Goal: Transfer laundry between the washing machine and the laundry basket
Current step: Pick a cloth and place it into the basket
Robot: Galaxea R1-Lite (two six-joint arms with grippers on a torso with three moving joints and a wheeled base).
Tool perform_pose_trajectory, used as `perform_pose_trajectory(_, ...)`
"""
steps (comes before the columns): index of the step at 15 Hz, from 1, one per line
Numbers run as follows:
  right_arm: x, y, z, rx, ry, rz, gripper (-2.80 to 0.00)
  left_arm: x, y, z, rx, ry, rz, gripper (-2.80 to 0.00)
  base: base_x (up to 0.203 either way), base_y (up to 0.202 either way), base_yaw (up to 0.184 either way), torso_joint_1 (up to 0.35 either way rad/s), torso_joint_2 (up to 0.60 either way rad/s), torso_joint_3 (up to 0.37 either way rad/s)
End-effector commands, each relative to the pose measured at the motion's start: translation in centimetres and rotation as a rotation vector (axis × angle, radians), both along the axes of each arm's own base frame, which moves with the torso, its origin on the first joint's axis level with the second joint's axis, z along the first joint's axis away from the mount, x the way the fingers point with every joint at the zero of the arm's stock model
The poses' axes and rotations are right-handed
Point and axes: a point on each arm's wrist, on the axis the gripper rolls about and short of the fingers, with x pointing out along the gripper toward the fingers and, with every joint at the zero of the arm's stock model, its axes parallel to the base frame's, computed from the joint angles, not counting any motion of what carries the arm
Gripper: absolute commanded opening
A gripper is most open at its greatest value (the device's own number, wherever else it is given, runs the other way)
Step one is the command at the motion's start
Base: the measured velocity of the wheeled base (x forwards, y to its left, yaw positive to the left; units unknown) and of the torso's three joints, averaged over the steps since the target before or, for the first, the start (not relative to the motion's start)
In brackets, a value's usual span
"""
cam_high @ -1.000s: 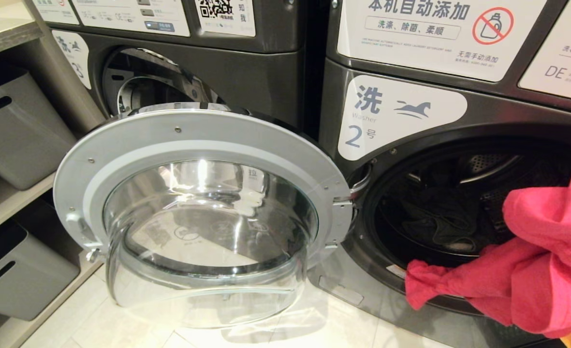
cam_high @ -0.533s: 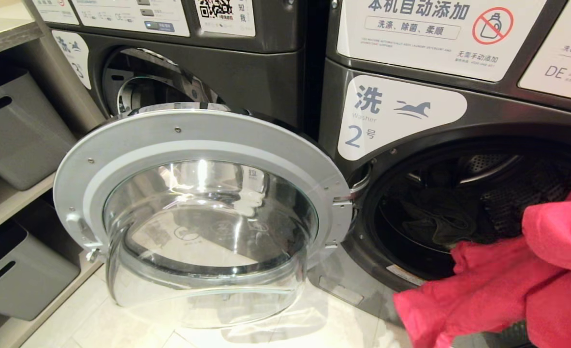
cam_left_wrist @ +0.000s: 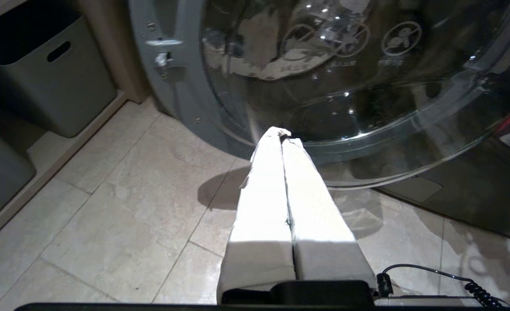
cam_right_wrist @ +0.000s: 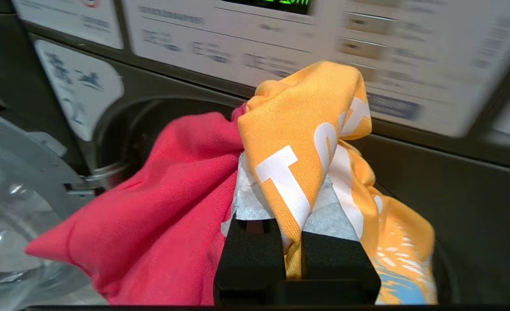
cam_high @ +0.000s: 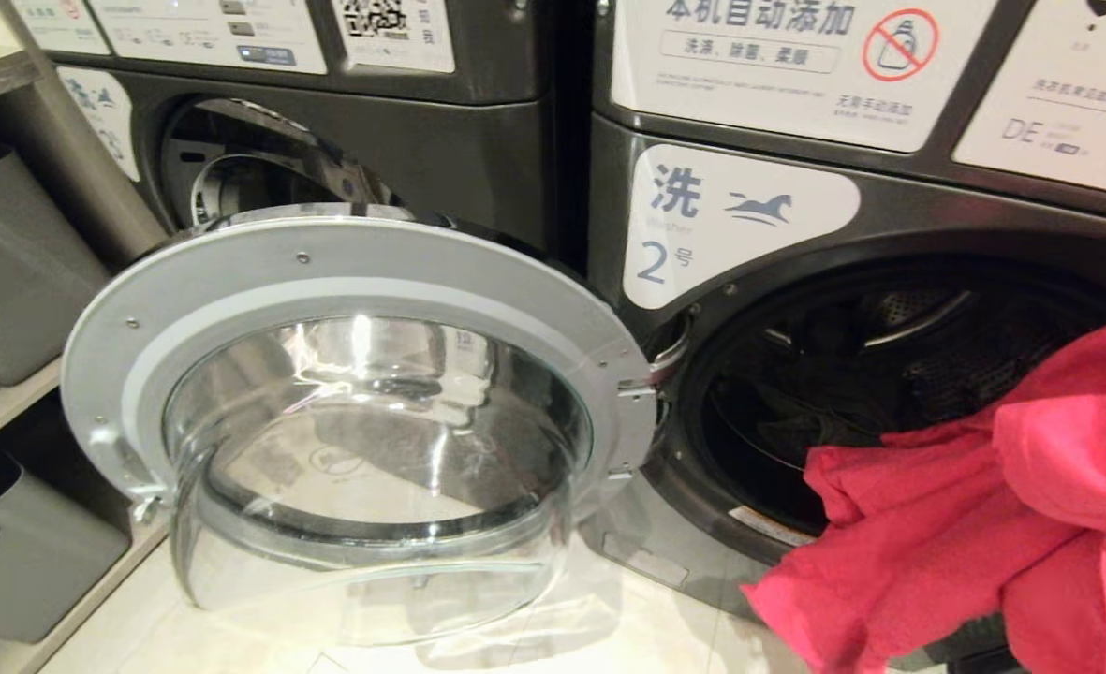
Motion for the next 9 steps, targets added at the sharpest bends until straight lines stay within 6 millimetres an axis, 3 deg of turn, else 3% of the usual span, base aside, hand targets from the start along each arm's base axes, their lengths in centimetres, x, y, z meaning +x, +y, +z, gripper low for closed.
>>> perform_pose_trajectory(1,0.09,0.01,-0.04,-0.001,0.003,-0.001,-2.80,0.08,0.00,-0.30,-0.001,0.010,0.000,-2.80,-0.004,0.009,-0.166,0.002,0.00,0.007)
perform_pose_trajectory(9,0.03,0.00,0.57,-0.001,-0.012,-0.003,-2.80,0.08,0.00,-0.31,-0.001,0.011,0.000,-2.80,-0.001,0.010,-0.176,0.003,0.00,0.002)
